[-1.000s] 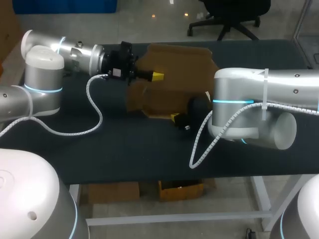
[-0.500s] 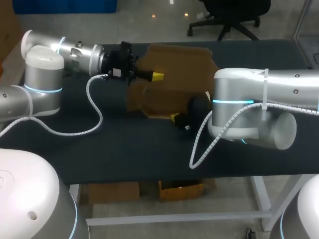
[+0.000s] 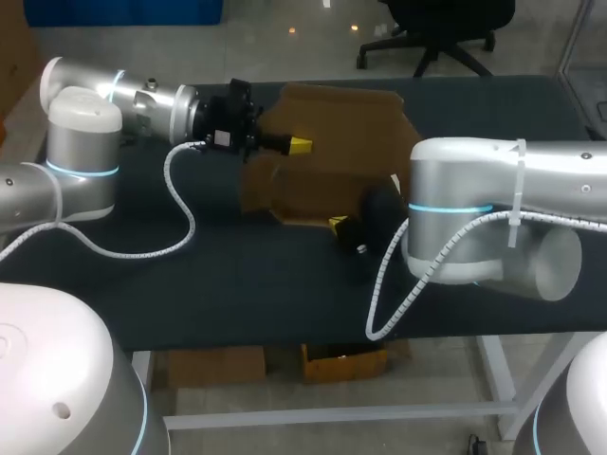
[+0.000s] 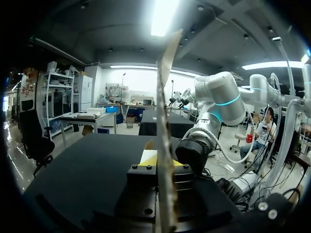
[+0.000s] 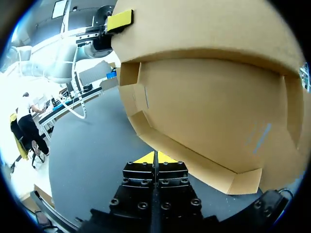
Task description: Assemble the packaging by folding the flat box into shape, placing the metal phone stand inside, and closing the box properly
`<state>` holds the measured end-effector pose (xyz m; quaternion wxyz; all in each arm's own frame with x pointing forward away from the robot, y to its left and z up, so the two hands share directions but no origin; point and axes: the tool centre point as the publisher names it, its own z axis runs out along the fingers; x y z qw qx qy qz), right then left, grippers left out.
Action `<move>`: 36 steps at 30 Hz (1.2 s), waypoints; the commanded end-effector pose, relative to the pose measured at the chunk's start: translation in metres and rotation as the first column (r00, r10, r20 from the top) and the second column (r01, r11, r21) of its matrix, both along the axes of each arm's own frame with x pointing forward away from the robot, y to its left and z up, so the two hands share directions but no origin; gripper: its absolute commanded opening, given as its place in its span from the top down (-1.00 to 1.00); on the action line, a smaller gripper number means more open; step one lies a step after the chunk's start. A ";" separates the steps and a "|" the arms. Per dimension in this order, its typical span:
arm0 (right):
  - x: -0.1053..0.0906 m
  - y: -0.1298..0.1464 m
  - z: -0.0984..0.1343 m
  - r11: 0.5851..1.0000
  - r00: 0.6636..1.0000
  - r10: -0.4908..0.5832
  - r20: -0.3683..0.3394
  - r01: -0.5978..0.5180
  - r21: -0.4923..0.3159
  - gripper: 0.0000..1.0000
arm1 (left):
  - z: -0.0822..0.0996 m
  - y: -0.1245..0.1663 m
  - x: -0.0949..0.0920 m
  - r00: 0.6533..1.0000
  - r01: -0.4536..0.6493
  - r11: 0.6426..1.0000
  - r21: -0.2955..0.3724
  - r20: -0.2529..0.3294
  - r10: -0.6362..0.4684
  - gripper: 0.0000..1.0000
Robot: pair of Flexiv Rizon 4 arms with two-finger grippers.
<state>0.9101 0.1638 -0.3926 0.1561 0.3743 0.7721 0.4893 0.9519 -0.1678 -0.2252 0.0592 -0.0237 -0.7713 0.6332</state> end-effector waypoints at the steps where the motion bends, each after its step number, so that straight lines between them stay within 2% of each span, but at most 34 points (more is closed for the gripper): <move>1: -0.022 -0.013 0.007 1.000 0.999 -0.006 0.036 0.005 0.026 1.00 | -0.002 0.000 -0.001 1.000 -0.001 1.000 0.000 0.001 0.001 1.00; 18: -0.086 -0.068 0.041 0.999 0.996 0.037 0.076 -0.037 0.007 1.00 | -0.002 0.000 -0.001 1.000 -0.001 1.000 0.000 0.001 0.001 1.00; 36: -0.110 -0.141 0.056 0.996 0.991 0.082 0.106 -0.077 -0.054 1.00 | -0.002 0.000 -0.001 1.000 -0.001 1.000 0.000 0.001 0.001 1.00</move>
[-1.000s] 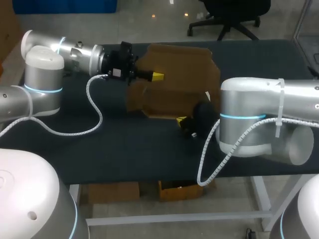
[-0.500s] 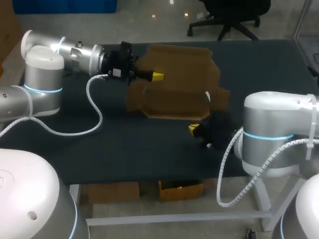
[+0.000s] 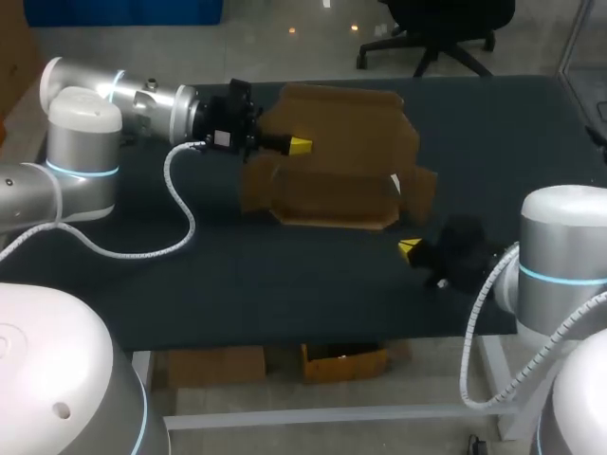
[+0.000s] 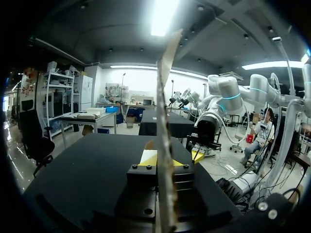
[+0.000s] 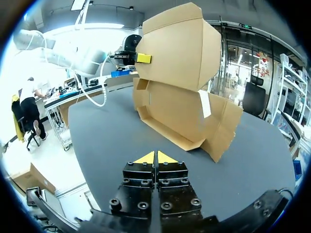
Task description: Assemble the packaging by folding the flat box into shape, placing the metal phone stand inside, and closing the box properly
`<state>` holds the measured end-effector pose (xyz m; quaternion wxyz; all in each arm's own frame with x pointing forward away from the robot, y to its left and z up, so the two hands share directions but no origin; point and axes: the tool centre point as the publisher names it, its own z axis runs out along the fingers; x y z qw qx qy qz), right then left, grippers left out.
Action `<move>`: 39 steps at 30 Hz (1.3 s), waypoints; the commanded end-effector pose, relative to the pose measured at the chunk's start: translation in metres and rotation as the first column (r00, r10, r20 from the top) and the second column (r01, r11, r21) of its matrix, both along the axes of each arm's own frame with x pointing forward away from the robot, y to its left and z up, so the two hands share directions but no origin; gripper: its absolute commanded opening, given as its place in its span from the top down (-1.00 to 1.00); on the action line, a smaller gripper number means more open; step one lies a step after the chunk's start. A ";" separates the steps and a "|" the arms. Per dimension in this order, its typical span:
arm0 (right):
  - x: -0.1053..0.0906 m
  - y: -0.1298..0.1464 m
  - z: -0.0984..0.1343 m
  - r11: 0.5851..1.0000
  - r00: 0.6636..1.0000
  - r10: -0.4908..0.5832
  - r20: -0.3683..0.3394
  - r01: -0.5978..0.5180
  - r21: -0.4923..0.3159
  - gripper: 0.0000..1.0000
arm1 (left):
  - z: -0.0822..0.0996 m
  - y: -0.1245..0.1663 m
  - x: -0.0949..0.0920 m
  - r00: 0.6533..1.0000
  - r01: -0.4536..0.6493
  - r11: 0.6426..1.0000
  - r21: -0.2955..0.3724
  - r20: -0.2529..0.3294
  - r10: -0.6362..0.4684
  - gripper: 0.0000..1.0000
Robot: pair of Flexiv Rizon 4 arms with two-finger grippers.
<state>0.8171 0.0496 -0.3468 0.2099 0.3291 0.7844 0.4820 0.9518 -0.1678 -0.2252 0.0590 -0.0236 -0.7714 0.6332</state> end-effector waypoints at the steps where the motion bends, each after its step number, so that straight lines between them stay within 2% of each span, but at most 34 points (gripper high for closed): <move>1: -0.017 -0.030 0.010 0.998 0.998 0.056 -0.018 -0.056 0.016 1.00 | -0.002 0.000 -0.001 1.000 -0.001 1.000 0.000 0.001 0.001 1.00; 4: -0.017 -0.039 0.007 0.998 0.998 0.064 -0.029 -0.064 0.011 0.84 | -0.002 0.000 -0.001 1.000 -0.001 1.000 0.000 0.001 0.001 1.00; 8: -0.015 -0.046 0.006 0.997 0.997 0.074 -0.032 -0.073 0.013 0.76 | -0.002 0.000 -0.001 1.000 -0.001 1.000 0.000 0.001 0.001 1.00; 12: -0.010 -0.054 0.006 0.996 0.996 0.090 -0.024 -0.090 0.012 0.40 | -0.002 0.000 -0.001 1.000 -0.001 1.000 0.000 0.001 0.001 1.00; 19: 0.001 -0.065 0.003 0.995 0.994 0.102 -0.028 -0.102 -0.004 0.13 | -0.002 0.000 -0.001 1.000 -0.001 1.000 0.000 0.001 0.001 1.00; 23: 0.009 -0.071 -0.001 0.994 0.994 0.108 -0.030 -0.108 -0.013 0.07 | -0.002 0.000 -0.001 1.000 -0.001 1.000 0.000 0.001 0.001 1.00; 31: 0.027 -0.084 -0.013 0.994 0.993 0.106 -0.045 -0.107 -0.001 0.06 | -0.002 0.000 -0.001 1.000 -0.001 1.000 0.000 0.001 0.001 1.00; 39: 0.044 -0.089 -0.014 0.992 0.991 0.124 -0.044 -0.125 -0.012 0.04 | -0.002 0.000 -0.001 1.000 -0.001 1.000 0.000 0.001 0.001 1.00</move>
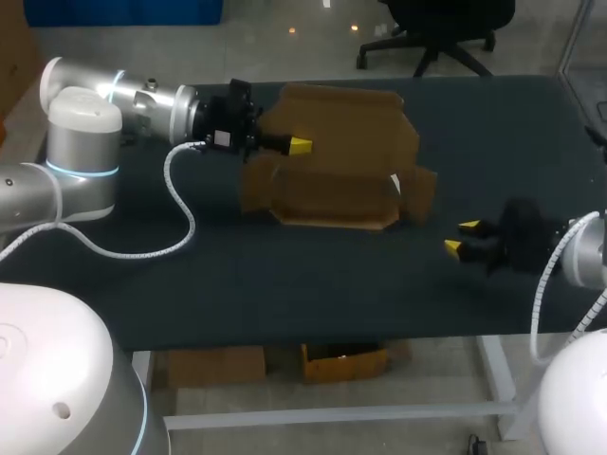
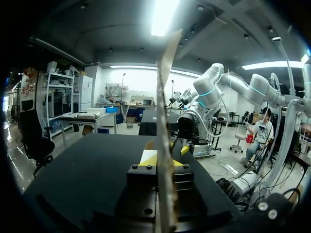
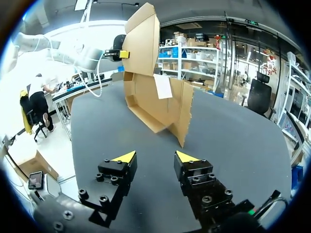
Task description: Assemble the packaging by folding the flat box into shape, placing the metal phone stand inside, and closing the box properly
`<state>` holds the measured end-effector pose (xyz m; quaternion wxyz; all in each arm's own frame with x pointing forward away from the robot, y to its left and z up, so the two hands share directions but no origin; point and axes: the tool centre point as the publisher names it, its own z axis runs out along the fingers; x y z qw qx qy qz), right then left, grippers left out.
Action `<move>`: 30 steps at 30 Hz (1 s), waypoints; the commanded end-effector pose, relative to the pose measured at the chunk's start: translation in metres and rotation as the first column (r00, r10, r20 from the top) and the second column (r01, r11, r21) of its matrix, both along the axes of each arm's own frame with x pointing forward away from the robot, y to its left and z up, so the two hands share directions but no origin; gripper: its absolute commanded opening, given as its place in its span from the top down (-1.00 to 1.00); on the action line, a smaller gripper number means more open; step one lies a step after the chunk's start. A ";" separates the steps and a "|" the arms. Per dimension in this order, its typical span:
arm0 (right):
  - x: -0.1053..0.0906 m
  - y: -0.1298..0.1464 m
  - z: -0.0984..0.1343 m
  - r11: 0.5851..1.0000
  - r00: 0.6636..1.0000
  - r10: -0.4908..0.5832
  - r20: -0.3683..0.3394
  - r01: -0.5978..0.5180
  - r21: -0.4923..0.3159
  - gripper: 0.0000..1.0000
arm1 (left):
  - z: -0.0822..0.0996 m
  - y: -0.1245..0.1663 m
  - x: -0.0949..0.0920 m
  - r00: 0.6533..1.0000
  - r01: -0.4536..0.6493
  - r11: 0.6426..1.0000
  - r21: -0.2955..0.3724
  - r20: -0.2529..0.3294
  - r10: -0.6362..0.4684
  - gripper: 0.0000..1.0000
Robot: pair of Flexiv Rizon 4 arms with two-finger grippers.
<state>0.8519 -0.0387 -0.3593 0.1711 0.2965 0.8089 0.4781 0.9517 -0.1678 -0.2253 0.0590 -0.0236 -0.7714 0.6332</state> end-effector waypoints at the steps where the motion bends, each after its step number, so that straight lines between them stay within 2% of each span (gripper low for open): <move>1: 0.011 -0.001 -0.002 1.000 1.000 0.023 0.000 -0.023 0.004 0.04 | -0.002 0.000 -0.001 1.000 -0.001 1.000 0.000 0.001 0.001 1.00; 13: 0.038 -0.002 -0.006 0.999 0.998 0.053 0.016 -0.053 0.006 0.04 | -0.002 0.000 -0.001 1.000 -0.001 1.000 0.000 0.001 0.001 1.00; 30: 0.081 0.023 -0.012 0.995 0.995 0.097 0.022 -0.097 0.017 0.08 | -0.002 0.000 -0.001 1.000 -0.001 1.000 0.000 0.001 0.001 1.00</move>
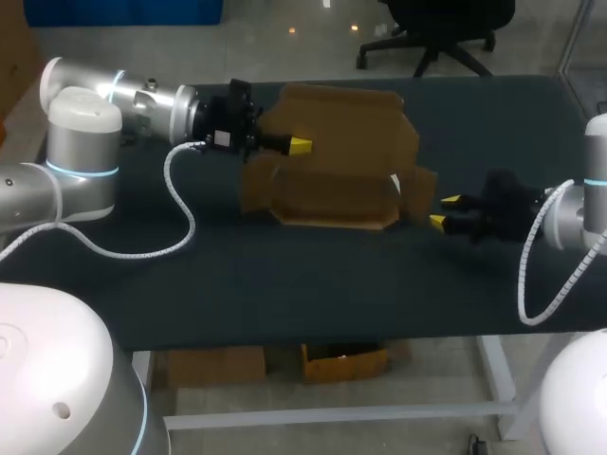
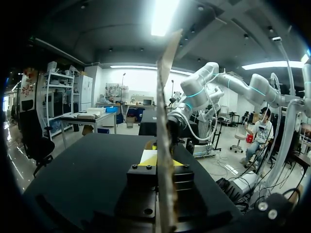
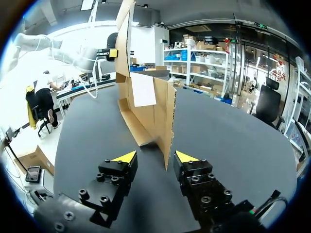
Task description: Assemble the packaging by folding the flat box into shape, placing the metal phone stand inside, and closing the box properly
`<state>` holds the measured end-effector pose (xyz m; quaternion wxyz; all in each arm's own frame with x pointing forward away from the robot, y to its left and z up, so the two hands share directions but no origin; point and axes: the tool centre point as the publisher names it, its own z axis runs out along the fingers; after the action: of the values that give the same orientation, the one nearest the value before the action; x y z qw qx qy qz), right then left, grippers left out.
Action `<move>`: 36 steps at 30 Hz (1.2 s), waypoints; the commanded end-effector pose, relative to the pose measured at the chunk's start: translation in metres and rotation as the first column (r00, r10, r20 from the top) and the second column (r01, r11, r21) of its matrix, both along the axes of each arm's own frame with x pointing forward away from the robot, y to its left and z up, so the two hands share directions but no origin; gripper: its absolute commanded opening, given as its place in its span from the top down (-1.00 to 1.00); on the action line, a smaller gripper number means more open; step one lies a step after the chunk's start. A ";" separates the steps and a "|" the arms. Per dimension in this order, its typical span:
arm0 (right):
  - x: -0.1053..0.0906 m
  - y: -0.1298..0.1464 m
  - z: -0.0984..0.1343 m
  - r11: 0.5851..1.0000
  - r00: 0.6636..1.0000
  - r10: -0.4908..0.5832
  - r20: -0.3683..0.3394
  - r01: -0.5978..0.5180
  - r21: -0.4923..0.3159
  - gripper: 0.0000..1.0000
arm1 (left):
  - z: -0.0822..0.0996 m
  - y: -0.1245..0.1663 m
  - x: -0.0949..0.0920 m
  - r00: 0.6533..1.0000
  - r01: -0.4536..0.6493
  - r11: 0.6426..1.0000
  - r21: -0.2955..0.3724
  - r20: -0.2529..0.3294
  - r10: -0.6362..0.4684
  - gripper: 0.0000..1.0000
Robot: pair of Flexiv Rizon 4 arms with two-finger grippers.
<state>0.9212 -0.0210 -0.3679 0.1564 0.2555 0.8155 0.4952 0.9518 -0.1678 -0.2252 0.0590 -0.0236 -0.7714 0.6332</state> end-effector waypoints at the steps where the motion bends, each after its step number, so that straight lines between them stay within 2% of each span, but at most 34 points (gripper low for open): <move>1: 0.014 0.006 -0.003 1.000 1.000 0.008 -0.002 -0.008 0.001 0.08 | -0.002 0.000 -0.001 1.000 -0.001 1.000 0.000 0.001 0.001 1.00; 12: 0.029 0.011 -0.005 1.000 1.000 0.014 -0.004 -0.014 0.005 0.17 | -0.002 0.000 -0.001 1.000 -0.001 1.000 0.000 0.001 0.001 1.00; 22: 0.034 0.019 -0.003 1.000 1.000 0.015 0.004 -0.015 0.020 0.33 | -0.002 0.000 -0.001 1.000 -0.001 1.000 0.000 0.001 0.001 1.00; 32: 0.034 0.024 -0.003 1.000 1.000 -0.001 0.004 0.001 0.024 0.75 | -0.002 0.000 -0.001 1.000 -0.001 1.000 0.000 0.001 0.001 1.00; 36: 0.034 0.026 -0.002 1.000 1.000 -0.007 0.007 0.007 0.026 1.00 | -0.002 0.000 -0.001 1.000 -0.001 1.000 0.000 0.001 0.001 1.00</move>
<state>0.9557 0.0028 -0.3699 0.1540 0.2576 0.8088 0.5057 0.9517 -0.1678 -0.2253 0.0590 -0.0236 -0.7714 0.6332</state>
